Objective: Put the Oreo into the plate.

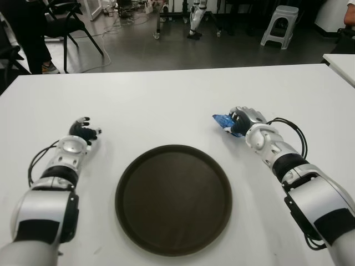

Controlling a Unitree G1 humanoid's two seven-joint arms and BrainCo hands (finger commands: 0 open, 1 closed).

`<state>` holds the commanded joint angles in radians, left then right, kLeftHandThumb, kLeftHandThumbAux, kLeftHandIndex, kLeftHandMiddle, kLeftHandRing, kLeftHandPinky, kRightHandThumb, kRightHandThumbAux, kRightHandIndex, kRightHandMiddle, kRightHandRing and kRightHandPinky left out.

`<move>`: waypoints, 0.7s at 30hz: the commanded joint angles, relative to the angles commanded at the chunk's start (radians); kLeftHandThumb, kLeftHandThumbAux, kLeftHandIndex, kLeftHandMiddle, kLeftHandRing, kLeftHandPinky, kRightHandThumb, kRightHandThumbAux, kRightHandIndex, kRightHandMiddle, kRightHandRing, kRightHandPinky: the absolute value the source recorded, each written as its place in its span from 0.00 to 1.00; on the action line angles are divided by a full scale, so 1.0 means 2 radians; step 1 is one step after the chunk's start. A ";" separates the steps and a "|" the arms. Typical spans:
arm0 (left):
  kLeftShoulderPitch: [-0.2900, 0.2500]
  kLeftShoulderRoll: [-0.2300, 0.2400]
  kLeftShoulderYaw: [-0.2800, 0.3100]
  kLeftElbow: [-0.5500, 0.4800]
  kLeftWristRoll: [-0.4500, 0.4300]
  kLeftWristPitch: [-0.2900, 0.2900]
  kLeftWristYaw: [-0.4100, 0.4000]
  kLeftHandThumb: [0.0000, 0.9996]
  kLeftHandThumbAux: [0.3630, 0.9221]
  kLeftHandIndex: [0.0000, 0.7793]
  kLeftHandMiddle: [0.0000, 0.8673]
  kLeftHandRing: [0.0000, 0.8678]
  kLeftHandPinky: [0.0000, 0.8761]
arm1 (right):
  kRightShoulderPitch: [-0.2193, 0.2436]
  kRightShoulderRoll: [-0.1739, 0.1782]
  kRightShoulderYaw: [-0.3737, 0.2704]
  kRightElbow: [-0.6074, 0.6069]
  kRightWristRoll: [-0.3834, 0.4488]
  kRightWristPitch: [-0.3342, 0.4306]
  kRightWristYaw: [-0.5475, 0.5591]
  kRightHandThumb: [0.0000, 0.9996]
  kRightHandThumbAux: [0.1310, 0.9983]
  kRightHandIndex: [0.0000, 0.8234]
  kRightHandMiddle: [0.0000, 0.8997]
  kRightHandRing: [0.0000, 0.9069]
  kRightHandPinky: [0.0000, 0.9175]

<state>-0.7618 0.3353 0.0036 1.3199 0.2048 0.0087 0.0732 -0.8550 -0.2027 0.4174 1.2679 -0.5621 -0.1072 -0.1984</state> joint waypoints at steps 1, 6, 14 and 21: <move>0.000 0.000 0.001 0.000 -0.001 0.000 0.000 0.19 0.74 0.12 0.16 0.19 0.19 | 0.001 0.001 -0.005 0.000 0.005 -0.001 0.000 0.69 0.70 0.52 0.83 0.79 0.76; 0.001 -0.001 0.005 -0.001 -0.005 -0.004 0.000 0.19 0.74 0.11 0.16 0.19 0.19 | 0.001 0.003 -0.016 -0.001 0.016 -0.001 0.001 0.69 0.70 0.52 0.84 0.80 0.77; -0.001 -0.001 0.003 -0.001 -0.002 0.001 0.000 0.19 0.73 0.10 0.15 0.18 0.16 | 0.001 0.003 -0.018 0.000 0.015 0.000 -0.002 0.69 0.70 0.53 0.83 0.80 0.76; 0.001 0.000 0.002 0.000 -0.001 -0.002 0.000 0.20 0.72 0.10 0.14 0.18 0.17 | 0.002 0.002 -0.019 -0.001 0.015 -0.003 -0.004 0.69 0.70 0.53 0.83 0.79 0.75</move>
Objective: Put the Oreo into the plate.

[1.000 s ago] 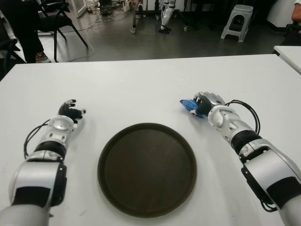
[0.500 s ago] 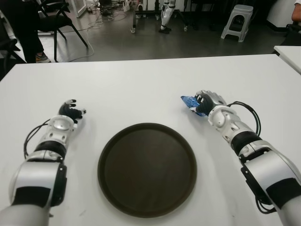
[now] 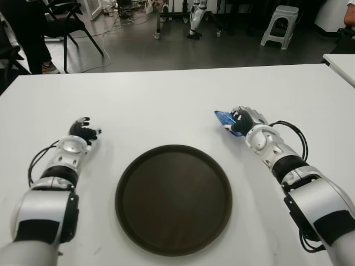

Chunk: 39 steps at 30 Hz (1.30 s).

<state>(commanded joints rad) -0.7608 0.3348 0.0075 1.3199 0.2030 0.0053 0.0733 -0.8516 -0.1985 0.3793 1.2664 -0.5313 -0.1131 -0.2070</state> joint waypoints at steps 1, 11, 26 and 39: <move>0.000 0.000 0.000 0.000 0.000 0.000 0.000 0.20 0.72 0.09 0.14 0.18 0.17 | 0.000 0.000 0.000 0.000 0.000 0.000 0.000 0.69 0.70 0.53 0.83 0.79 0.75; 0.002 0.000 0.008 0.000 -0.007 -0.008 -0.005 0.22 0.74 0.10 0.13 0.17 0.17 | 0.001 -0.001 -0.008 -0.003 0.007 -0.008 -0.004 0.69 0.70 0.53 0.83 0.80 0.76; 0.001 0.000 0.001 -0.001 -0.001 -0.002 -0.003 0.21 0.73 0.10 0.15 0.18 0.19 | 0.027 -0.005 -0.042 -0.088 0.038 -0.043 -0.017 0.69 0.70 0.53 0.83 0.81 0.77; 0.003 0.002 0.003 0.000 -0.003 -0.008 -0.007 0.16 0.76 0.12 0.14 0.17 0.17 | 0.116 -0.007 -0.062 -0.304 0.051 -0.052 0.005 0.69 0.70 0.53 0.85 0.83 0.79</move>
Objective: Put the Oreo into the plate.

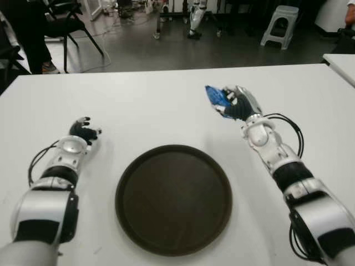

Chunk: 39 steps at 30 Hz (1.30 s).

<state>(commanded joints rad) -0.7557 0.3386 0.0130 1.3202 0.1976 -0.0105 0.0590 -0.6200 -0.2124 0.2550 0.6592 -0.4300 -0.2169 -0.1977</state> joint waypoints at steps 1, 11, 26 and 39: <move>0.000 0.000 -0.001 0.000 0.001 0.000 0.000 0.16 0.76 0.11 0.14 0.17 0.17 | 0.005 0.001 0.000 -0.010 0.000 -0.001 0.001 0.69 0.70 0.53 0.84 0.83 0.79; -0.002 0.000 -0.001 0.001 0.001 0.004 -0.001 0.18 0.77 0.12 0.14 0.17 0.17 | 0.049 0.015 0.007 -0.108 0.006 -0.024 0.025 0.70 0.69 0.53 0.84 0.83 0.80; -0.002 -0.002 0.002 0.001 -0.001 0.006 0.003 0.20 0.76 0.12 0.14 0.18 0.19 | 0.079 0.047 0.033 -0.144 0.035 -0.085 0.097 0.69 0.69 0.53 0.86 0.85 0.82; -0.003 -0.004 0.005 0.001 -0.004 0.006 0.002 0.19 0.77 0.12 0.14 0.17 0.19 | 0.077 0.085 0.081 -0.117 0.032 -0.108 0.150 0.69 0.69 0.53 0.89 0.88 0.85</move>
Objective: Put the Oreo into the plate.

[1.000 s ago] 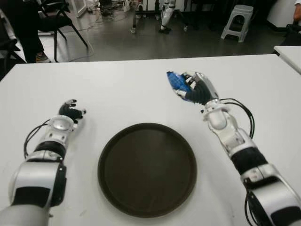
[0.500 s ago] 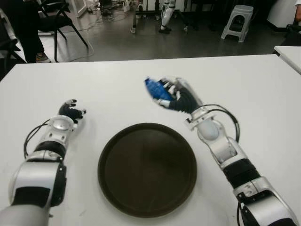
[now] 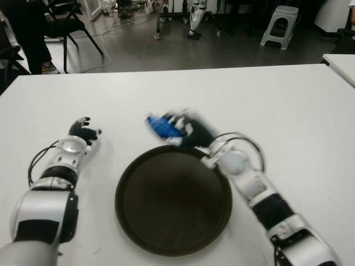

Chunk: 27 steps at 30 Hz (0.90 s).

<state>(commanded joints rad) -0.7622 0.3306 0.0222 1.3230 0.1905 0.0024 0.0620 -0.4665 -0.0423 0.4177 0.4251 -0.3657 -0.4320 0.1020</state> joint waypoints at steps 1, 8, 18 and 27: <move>0.000 0.000 0.000 0.000 0.000 0.000 0.001 0.19 0.77 0.12 0.14 0.17 0.19 | 0.000 0.000 0.002 0.003 0.000 -0.004 0.005 0.69 0.70 0.53 0.89 0.88 0.85; -0.001 -0.001 0.000 0.000 -0.001 -0.001 -0.001 0.17 0.79 0.11 0.14 0.17 0.18 | -0.003 -0.010 0.015 0.013 -0.005 -0.036 0.037 0.69 0.70 0.53 0.88 0.88 0.85; -0.001 0.000 -0.008 -0.001 0.006 0.001 -0.005 0.13 0.80 0.07 0.12 0.15 0.14 | -0.004 -0.027 0.029 0.005 -0.021 -0.046 0.066 0.69 0.69 0.53 0.88 0.87 0.84; -0.001 0.000 -0.002 -0.001 0.000 -0.002 -0.010 0.13 0.85 0.09 0.13 0.16 0.17 | -0.004 -0.040 0.034 -0.006 -0.048 -0.031 0.078 0.69 0.69 0.53 0.88 0.87 0.84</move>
<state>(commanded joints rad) -0.7641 0.3298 0.0177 1.3208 0.1910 -0.0016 0.0430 -0.4746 -0.1217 0.4859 0.4132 -0.4608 -0.4944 0.2588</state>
